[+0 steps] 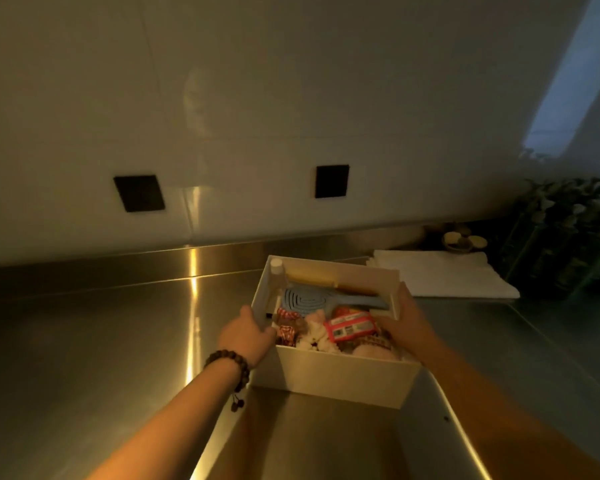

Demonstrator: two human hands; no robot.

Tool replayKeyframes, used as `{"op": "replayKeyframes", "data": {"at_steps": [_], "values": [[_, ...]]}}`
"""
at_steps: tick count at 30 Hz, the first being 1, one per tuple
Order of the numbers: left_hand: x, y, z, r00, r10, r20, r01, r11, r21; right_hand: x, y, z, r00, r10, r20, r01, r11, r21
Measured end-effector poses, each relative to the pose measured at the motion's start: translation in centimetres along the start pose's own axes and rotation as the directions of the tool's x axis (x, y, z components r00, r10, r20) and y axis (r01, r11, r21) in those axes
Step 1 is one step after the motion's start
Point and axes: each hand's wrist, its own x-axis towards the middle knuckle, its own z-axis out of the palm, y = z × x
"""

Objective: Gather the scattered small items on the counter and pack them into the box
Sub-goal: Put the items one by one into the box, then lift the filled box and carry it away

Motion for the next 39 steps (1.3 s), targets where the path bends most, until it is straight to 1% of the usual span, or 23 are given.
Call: {"op": "replayKeyframes", "data": {"at_steps": [2, 3, 7, 13, 17, 19, 21, 22, 24, 26, 27, 29, 30, 34, 37, 39], "values": [[-2.1, -1.4, -0.4, 0.998, -0.038, -0.046, 0.038, 0.999, -0.005, -0.9, -1.1, 0.5, 0.989, -0.041, 0.141, 0.027, 0.995, 0.1], [-3.1, -2.1, -0.7, 0.996, -0.057, -0.068, 0.056, 0.998, -0.017, -1.4, -1.7, 0.9, 0.979, -0.073, 0.189, 0.048, 0.99, 0.131], [-7.8, -5.0, -2.3, 0.978, -0.126, -0.164, 0.128, 0.992, 0.0, -4.1, -3.8, 3.2, 0.948, -0.186, 0.259, 0.158, 0.98, 0.122], [-15.2, -8.2, -4.0, 0.927, -0.251, -0.278, 0.253, 0.967, -0.028, -7.3, -5.5, 6.8, 0.894, -0.205, 0.398, 0.177, 0.978, 0.107], [-18.7, -9.1, -4.3, 0.881, -0.328, -0.34, 0.329, 0.943, -0.058, -8.5, -6.4, 7.9, 0.857, -0.228, 0.461, 0.222, 0.973, 0.068], [-19.4, -9.3, -4.4, 0.88, -0.338, -0.333, 0.338, 0.939, -0.061, -8.8, -6.6, 7.9, 0.856, -0.214, 0.471, 0.223, 0.974, 0.037], [-19.3, -9.7, -4.6, 0.902, -0.31, -0.301, 0.301, 0.95, -0.077, -9.2, -6.5, 7.5, 0.857, -0.199, 0.476, 0.211, 0.977, 0.027], [-19.1, -10.0, -4.8, 0.919, -0.277, -0.279, 0.257, 0.961, -0.106, -9.4, -6.4, 7.2, 0.861, -0.173, 0.478, 0.192, 0.981, 0.008], [-18.4, -10.5, -5.5, 0.956, -0.169, -0.241, 0.124, 0.974, -0.19, -9.6, -6.1, 6.7, 0.873, -0.112, 0.476, 0.151, 0.988, -0.045], [-17.5, -10.8, -6.5, 0.981, -0.078, -0.179, 0.021, 0.954, -0.3, -9.8, -5.8, 6.4, 0.876, -0.086, 0.474, 0.129, 0.99, -0.06], [-16.9, -10.8, -7.0, 0.99, -0.05, -0.131, 0.001, 0.936, -0.353, -9.9, -5.7, 6.4, 0.877, -0.086, 0.472, 0.126, 0.991, -0.054], [-15.7, -10.6, -7.7, 0.999, -0.025, -0.047, 0.003, 0.906, -0.424, -10.1, -5.7, 6.2, 0.879, -0.083, 0.47, 0.109, 0.994, -0.027], [-15.2, -10.5, -7.8, 0.999, -0.022, -0.031, 0.005, 0.894, -0.449, -10.1, -5.6, 6.2, 0.875, -0.08, 0.477, 0.088, 0.996, 0.004], [-14.4, -11.0, -6.9, 0.996, -0.06, -0.066, 0.018, 0.861, -0.508, -9.8, -4.6, 6.5, 0.851, -0.074, 0.52, 0.021, 0.994, 0.106], [-14.3, -11.5, -6.6, 0.997, -0.058, -0.058, 0.012, 0.807, -0.591, -9.3, -4.1, 6.8, 0.833, -0.071, 0.548, -0.038, 0.982, 0.185], [-14.0, -11.8, -6.6, 0.996, -0.085, -0.039, 0.041, 0.772, -0.634, -8.8, -4.1, 7.0, 0.827, -0.071, 0.557, -0.057, 0.976, 0.208]]}}
